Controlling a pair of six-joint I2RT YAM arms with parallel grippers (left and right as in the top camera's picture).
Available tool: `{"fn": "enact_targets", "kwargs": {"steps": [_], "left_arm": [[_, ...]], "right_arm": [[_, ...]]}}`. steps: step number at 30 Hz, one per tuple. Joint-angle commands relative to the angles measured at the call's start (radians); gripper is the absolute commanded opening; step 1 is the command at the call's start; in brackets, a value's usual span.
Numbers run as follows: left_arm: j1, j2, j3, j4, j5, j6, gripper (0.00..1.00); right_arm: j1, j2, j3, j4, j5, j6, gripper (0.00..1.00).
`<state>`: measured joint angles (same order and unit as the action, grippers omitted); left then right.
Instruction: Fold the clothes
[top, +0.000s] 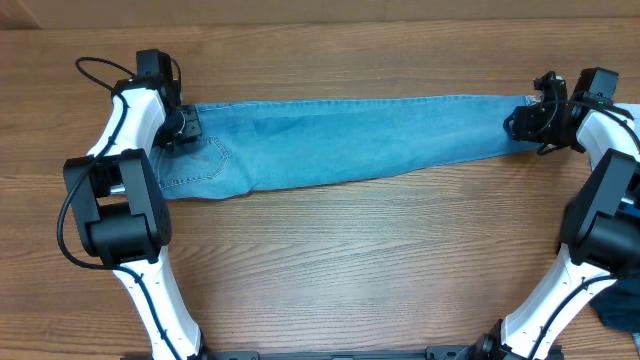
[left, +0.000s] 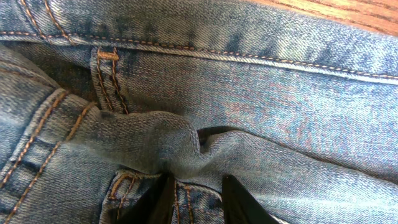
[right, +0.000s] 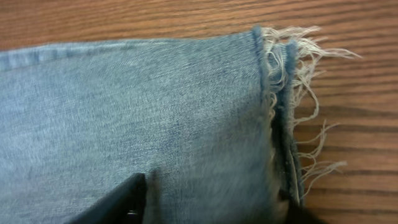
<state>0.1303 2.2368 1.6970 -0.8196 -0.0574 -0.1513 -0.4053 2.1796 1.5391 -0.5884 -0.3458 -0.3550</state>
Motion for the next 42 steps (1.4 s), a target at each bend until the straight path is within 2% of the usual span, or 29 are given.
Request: {"fn": "enact_targets", "kwargs": {"steps": [1, 3, 8, 9, 10, 11, 12, 14, 16, 17, 18, 20, 21, 22, 24, 27, 30, 34, 35, 37, 40, 42], "left_arm": [[-0.006, 0.025, -0.026, -0.033, 0.006, -0.006, 0.29], [-0.006, 0.025, -0.026, -0.033, 0.006, -0.006, 0.29], [-0.006, 0.025, -0.026, -0.029, 0.006, -0.002, 0.27], [-0.006, 0.025, -0.026, -0.030, 0.006, -0.002, 0.27], [-0.006, 0.025, -0.026, -0.033, 0.006, -0.001, 0.27], [-0.006, 0.025, -0.026, -0.038, 0.006, 0.004, 0.27], [-0.006, 0.025, -0.026, -0.042, 0.006, 0.017, 0.27], [-0.006, 0.025, -0.026, -0.049, 0.005, 0.027, 0.27], [-0.006, 0.025, -0.026, -0.048, 0.006, 0.028, 0.27], [-0.006, 0.025, -0.026, -0.048, 0.006, 0.028, 0.27], [-0.006, 0.025, -0.026, -0.048, 0.006, 0.028, 0.27], [-0.006, 0.025, -0.026, -0.048, 0.005, 0.028, 0.27], [-0.006, 0.025, -0.026, -0.047, 0.006, 0.028, 0.27], [-0.006, 0.025, -0.026, -0.047, 0.006, 0.028, 0.27], [-0.006, 0.025, -0.026, -0.047, 0.006, 0.028, 0.27], [-0.006, 0.025, -0.026, -0.047, 0.006, 0.028, 0.27], [-0.006, 0.025, -0.026, -0.046, 0.006, 0.028, 0.27], [-0.006, 0.025, -0.026, -0.044, 0.006, 0.027, 0.26], [-0.006, 0.025, -0.026, -0.044, 0.006, 0.027, 0.26], [-0.006, 0.025, -0.026, -0.047, 0.006, 0.027, 0.26], [-0.006, 0.025, -0.026, -0.048, 0.006, 0.027, 0.26], [-0.006, 0.025, -0.026, -0.048, 0.007, 0.027, 0.26]], "right_arm": [[-0.005, -0.001, 0.016, -0.013, -0.020, 0.008, 0.04], [-0.011, -0.008, 0.029, -0.042, 0.043, 0.098, 0.04], [-0.017, -0.025, 0.137, -0.294, 0.407, 0.292, 0.06], [-0.017, -0.025, 0.145, -0.306, 0.474, 0.353, 0.16], [-0.017, -0.025, 0.148, -0.308, 0.520, 0.399, 0.19], [-0.017, -0.025, 0.153, -0.306, 0.532, 0.420, 0.28], [-0.017, -0.025, 0.160, -0.303, 0.525, 0.420, 0.46], [-0.014, -0.025, 0.183, -0.297, 0.513, 0.419, 0.55], [-0.013, -0.025, 0.211, -0.311, 0.410, 0.418, 0.54], [-0.013, -0.025, 0.225, -0.324, 0.343, 0.407, 0.49], [-0.011, -0.025, 0.236, -0.333, 0.254, 0.371, 0.45], [-0.006, -0.025, 0.248, -0.341, 0.105, 0.296, 0.45], [0.004, -0.025, 0.248, -0.340, 0.093, 0.294, 0.57], [0.013, -0.025, 0.247, -0.338, 0.092, 0.294, 0.62], [0.049, -0.025, 0.247, -0.321, 0.082, 0.220, 0.64], [0.105, -0.023, 0.247, -0.257, 0.113, 0.163, 0.75], [0.142, -0.023, 0.247, -0.244, 0.179, 0.177, 0.74], [0.164, -0.023, 0.247, -0.263, 0.278, 0.557, 0.66], [0.168, -0.023, 0.247, -0.274, 0.278, 0.657, 0.59], [0.177, -0.023, 0.247, -0.277, 0.277, 0.811, 0.58], [0.189, -0.023, 0.247, -0.246, 0.278, 0.881, 0.63], [0.190, -0.018, 0.247, -0.230, 0.278, 0.904, 0.63]]}}
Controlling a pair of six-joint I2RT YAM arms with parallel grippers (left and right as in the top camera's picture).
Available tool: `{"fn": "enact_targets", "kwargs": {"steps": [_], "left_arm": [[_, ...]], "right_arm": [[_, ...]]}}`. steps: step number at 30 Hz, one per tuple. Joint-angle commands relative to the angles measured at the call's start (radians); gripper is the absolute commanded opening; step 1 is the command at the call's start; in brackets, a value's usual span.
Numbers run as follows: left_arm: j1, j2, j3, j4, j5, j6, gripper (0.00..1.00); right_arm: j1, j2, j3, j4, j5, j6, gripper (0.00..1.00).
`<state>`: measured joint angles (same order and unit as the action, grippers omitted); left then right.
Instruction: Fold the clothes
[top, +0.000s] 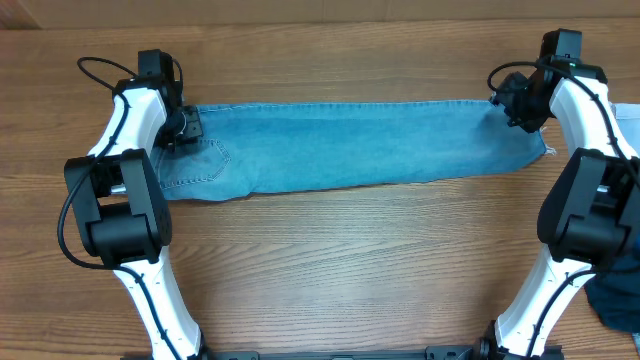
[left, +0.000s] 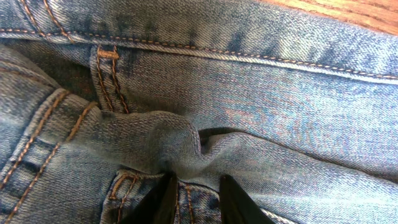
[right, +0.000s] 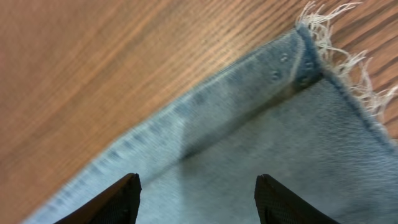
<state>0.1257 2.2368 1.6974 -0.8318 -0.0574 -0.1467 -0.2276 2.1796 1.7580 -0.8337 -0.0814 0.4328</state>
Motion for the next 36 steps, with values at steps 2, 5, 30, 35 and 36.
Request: {"fn": "enact_targets", "kwargs": {"steps": [2, 5, 30, 35, 36], "left_arm": [[-0.002, 0.025, -0.027, -0.036, 0.006, 0.023, 0.26], [-0.002, 0.025, -0.027, -0.035, 0.006, 0.023, 0.26], [-0.002, 0.025, -0.026, -0.035, 0.006, 0.023, 0.27], [-0.002, 0.025, -0.026, -0.035, 0.006, 0.023, 0.27], [-0.002, 0.025, -0.026, -0.035, 0.006, 0.023, 0.26]], "right_arm": [[0.013, 0.007, 0.028, 0.018, 0.013, 0.130, 0.63], [0.013, 0.060, 0.028, 0.017, 0.002, 0.141, 0.66], [0.019, 0.129, 0.028, 0.024, 0.002, 0.144, 0.37], [0.025, 0.129, 0.028, 0.026, 0.003, 0.144, 0.37], [0.025, 0.134, 0.028, 0.032, 0.003, 0.144, 0.37]]}}
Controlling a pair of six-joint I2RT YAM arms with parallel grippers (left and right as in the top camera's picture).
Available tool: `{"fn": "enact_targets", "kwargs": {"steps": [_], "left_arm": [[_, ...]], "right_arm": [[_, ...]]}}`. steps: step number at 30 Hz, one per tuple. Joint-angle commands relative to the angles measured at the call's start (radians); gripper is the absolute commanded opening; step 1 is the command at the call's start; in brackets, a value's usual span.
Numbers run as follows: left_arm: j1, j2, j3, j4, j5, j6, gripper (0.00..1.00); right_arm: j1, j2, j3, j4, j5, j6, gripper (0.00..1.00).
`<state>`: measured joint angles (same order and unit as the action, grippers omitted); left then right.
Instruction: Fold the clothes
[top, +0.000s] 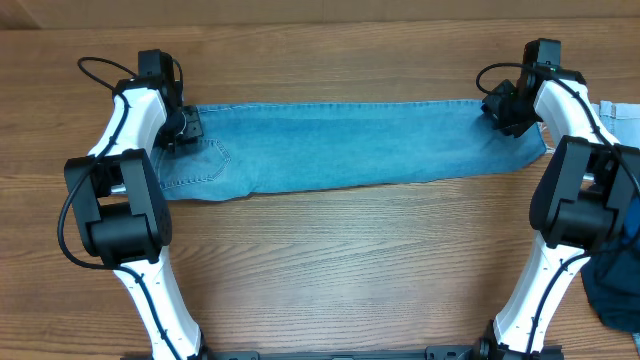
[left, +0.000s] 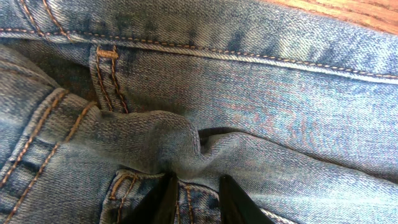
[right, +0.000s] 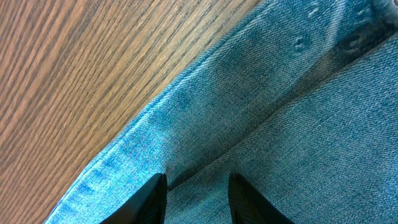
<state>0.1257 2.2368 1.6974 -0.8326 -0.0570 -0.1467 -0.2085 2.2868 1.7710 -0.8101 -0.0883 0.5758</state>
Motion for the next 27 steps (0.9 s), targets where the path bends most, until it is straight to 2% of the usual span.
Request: {"fn": "enact_targets", "kwargs": {"steps": [1, 3, 5, 9, 10, 12, 17, 21, 27], "left_arm": [[-0.002, 0.025, -0.027, -0.034, 0.006, 0.023, 0.27], [-0.002, 0.025, -0.027, -0.034, 0.006, 0.023, 0.27], [-0.002, 0.025, -0.026, -0.035, 0.006, 0.023, 0.27], [-0.002, 0.025, -0.026, -0.034, 0.006, 0.023, 0.27], [-0.002, 0.025, -0.027, -0.034, 0.006, 0.023, 0.27], [-0.002, 0.025, -0.026, -0.034, 0.006, 0.023, 0.27], [-0.002, 0.024, -0.022, -0.031, 0.006, 0.023, 0.24], [-0.002, 0.019, 0.118, -0.022, 0.086, 0.026, 0.15], [-0.001, 0.019, 0.158, 0.029, 0.092, -0.001, 0.10]], "right_arm": [[0.006, 0.033, 0.015, 0.008, 0.010, 0.001, 0.36], [0.006, 0.045, 0.015, 0.008, 0.009, 0.001, 0.36], [0.006, 0.047, 0.015, 0.007, 0.009, 0.001, 0.26], [0.006, 0.047, 0.015, 0.008, 0.009, 0.001, 0.24], [0.006, 0.047, 0.015, 0.008, 0.009, 0.001, 0.20], [0.006, 0.047, 0.015, 0.005, 0.009, 0.001, 0.04], [0.006, 0.002, 0.045, -0.023, 0.012, -0.036, 0.04], [0.006, -0.054, 0.210, -0.039, 0.066, -0.086, 0.04], [0.005, -0.051, 0.203, -0.011, 0.151, -0.085, 0.04]]}}
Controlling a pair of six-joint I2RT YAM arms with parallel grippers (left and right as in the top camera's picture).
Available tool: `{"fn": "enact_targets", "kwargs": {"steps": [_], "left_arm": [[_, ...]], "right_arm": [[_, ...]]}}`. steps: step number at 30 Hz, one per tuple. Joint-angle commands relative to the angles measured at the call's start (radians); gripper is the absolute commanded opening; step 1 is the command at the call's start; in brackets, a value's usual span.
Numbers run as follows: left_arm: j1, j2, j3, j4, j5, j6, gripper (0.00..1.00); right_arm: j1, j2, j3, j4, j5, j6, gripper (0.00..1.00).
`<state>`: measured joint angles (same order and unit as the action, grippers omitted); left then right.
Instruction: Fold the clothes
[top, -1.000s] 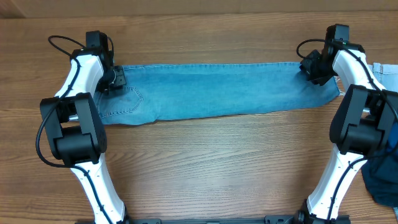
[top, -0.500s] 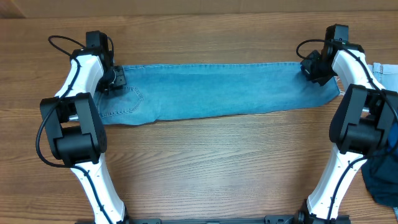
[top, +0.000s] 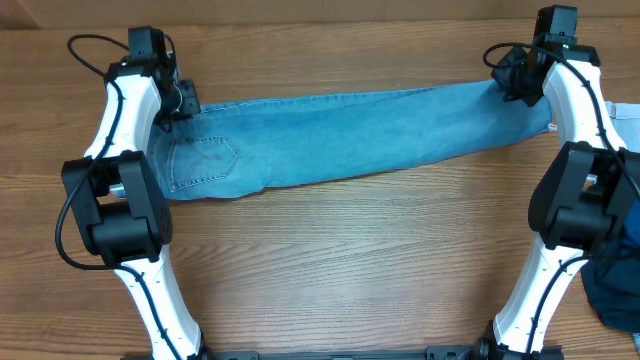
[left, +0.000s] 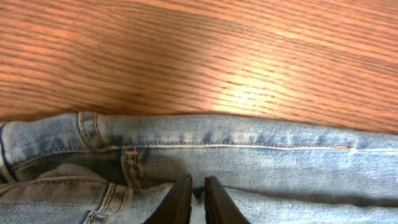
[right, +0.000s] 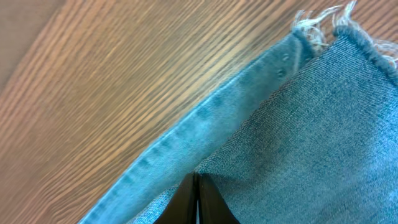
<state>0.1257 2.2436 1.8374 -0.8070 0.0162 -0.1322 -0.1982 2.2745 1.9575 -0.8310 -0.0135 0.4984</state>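
Observation:
Light blue jeans (top: 350, 130), folded lengthwise, stretch across the far part of the wooden table, waistband at left, frayed hem at right. My left gripper (top: 183, 100) is shut on the denim at the waistband's far edge; the left wrist view shows its fingers (left: 181, 200) pinching fabric just below the belt loop (left: 132, 163) and stitched waistband. My right gripper (top: 518, 85) is shut on the far edge of the leg near the frayed hem (right: 323, 22), with its fingers (right: 186, 199) pressed together on the denim. Both ends look lifted off the table.
A white object (top: 625, 115) lies at the right table edge. Dark blue cloth (top: 612, 295) sits at the lower right. The arms' bases stand at the near edge on both sides.
Both grippers have closed tight on the jeans and risen toward the far side. The waistband end and the hem end are now pulled up and back, and the jeans hang slightly bowed between them.
At first my left gripper rested on the waistband and my right gripper sat open at the frayed hem. The right gripper then stood open at the leg's far edge, then narrowed on it. Now both are shut with the ends raised.

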Motion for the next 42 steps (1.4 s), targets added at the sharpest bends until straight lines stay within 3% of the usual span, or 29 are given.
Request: {"fn": "enact_targets", "kwargs": {"steps": [1, 2, 3, 4, 5, 7, 12, 16, 19, 20, 22, 24, 27, 33, 35, 38, 42], "left_arm": [[-0.001, 0.012, 0.018, 0.005, 0.019, -0.027, 0.10], [-0.001, 0.012, 0.018, 0.005, 0.019, -0.029, 0.10], [-0.001, 0.012, 0.018, 0.002, 0.026, -0.029, 0.09], [-0.001, 0.011, 0.018, -0.008, 0.085, -0.024, 0.10], [-0.001, 0.010, 0.018, -0.021, 0.145, -0.010, 0.10], [-0.006, -0.006, 0.019, -0.066, 0.221, 0.018, 0.09], [-0.067, -0.128, 0.019, -0.184, 0.238, 0.113, 0.09], [-0.143, -0.126, -0.014, -0.217, 0.158, 0.155, 0.12], [-0.164, -0.087, -0.038, -0.211, 0.157, 0.154, 0.13], [-0.164, -0.063, -0.038, -0.212, 0.157, 0.150, 0.13], [-0.164, -0.015, -0.038, -0.215, 0.157, 0.143, 0.15], [-0.164, 0.029, -0.038, -0.239, 0.156, 0.144, 0.16], [-0.164, 0.086, -0.038, -0.297, 0.151, 0.144, 0.26], [-0.156, 0.092, -0.038, -0.568, 0.012, 0.145, 0.30], [-0.128, 0.092, -0.038, -0.666, -0.049, 0.139, 0.25], [-0.091, 0.092, -0.038, -0.717, -0.047, 0.119, 0.27], [-0.083, 0.089, -0.031, -0.649, -0.040, 0.121, 0.21]], "right_arm": [[-0.005, -0.039, 0.008, 0.012, 0.077, -0.008, 0.04], [-0.005, -0.037, 0.002, 0.013, 0.078, -0.008, 0.04], [-0.005, -0.032, -0.011, 0.014, 0.081, -0.008, 0.20], [-0.005, -0.015, -0.013, 0.008, 0.080, -0.008, 0.26], [-0.005, -0.006, -0.013, 0.006, 0.080, -0.009, 0.39], [-0.005, 0.004, -0.013, 0.004, 0.080, -0.042, 0.45], [-0.029, 0.005, 0.000, -0.092, 0.080, -0.213, 0.45], [-0.060, 0.043, -0.006, -0.134, 0.076, -0.280, 0.45], [-0.066, 0.074, -0.008, -0.114, 0.071, -0.323, 0.54], [-0.066, 0.089, -0.008, -0.107, 0.067, -0.348, 0.64], [-0.066, 0.112, -0.009, -0.114, 0.060, -0.351, 0.70], [-0.066, 0.132, -0.013, -0.155, 0.057, -0.351, 0.71], [-0.066, 0.152, -0.014, -0.347, 0.058, -0.350, 0.73], [-0.066, 0.157, -0.014, -0.705, 0.097, -0.350, 0.67], [-0.066, 0.157, -0.014, -0.794, 0.124, -0.350, 0.68], [-0.066, 0.157, -0.014, -0.855, 0.126, -0.350, 0.71], [-0.066, 0.147, -0.005, -0.806, 0.114, -0.350, 0.72]]}}
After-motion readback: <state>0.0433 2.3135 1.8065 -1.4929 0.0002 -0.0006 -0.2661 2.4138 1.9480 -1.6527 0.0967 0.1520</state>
